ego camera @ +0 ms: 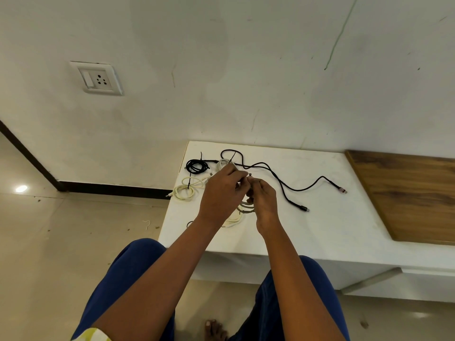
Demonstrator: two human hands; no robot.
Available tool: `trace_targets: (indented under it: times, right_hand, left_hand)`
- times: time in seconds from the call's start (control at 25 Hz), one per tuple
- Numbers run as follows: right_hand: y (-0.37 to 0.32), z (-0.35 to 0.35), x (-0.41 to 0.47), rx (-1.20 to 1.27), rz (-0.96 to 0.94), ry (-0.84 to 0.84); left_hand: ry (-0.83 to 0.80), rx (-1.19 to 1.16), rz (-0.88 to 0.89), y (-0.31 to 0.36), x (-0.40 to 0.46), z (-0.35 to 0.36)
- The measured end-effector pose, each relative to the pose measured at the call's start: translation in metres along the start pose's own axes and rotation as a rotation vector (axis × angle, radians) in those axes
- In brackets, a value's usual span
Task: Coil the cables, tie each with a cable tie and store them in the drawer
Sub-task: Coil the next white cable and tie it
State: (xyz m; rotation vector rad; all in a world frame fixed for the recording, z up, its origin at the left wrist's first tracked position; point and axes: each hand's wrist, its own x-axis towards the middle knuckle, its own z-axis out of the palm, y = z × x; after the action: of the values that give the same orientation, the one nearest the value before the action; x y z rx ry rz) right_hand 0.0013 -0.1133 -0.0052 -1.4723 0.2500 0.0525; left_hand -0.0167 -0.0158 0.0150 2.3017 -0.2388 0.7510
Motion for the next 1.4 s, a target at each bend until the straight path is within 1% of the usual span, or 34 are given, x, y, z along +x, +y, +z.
trace_targets:
  times: [0.2, 0.48, 0.76, 1.04, 1.24, 1.4]
  right_hand:
    - [0.0013, 0.0000, 0.0004, -0.007, -0.006, -0.011]
    - [0.0061, -0.0017, 0.0029, -0.081, -0.060, -0.017]
    - [0.0055, 0.0000, 0.0033, -0.086, -0.068, -0.022]
    - [0.0060, 0.0010, 0.0031, -0.092, -0.044, -0.008]
    - [0.0050, 0.0005, 0.0027, -0.065, -0.024, -0.014]
    - [0.0050, 0.0007, 0.0019, -0.077, -0.032, -0.018]
  left_hand:
    - [-0.035, 0.008, -0.028, -0.0010, 0.0005, 0.0000]
    - [-0.076, 0.046, -0.018, -0.0020, -0.0004, -0.0002]
    - [-0.005, 0.027, -0.025, -0.0010, -0.0008, 0.0011]
    - [0.026, 0.028, -0.038, -0.0002, -0.0013, 0.0025]
    - [0.041, 0.025, 0.007, -0.0007, -0.0023, 0.0027]
    - [0.037, 0.032, -0.016, -0.0021, -0.0025, 0.0034]
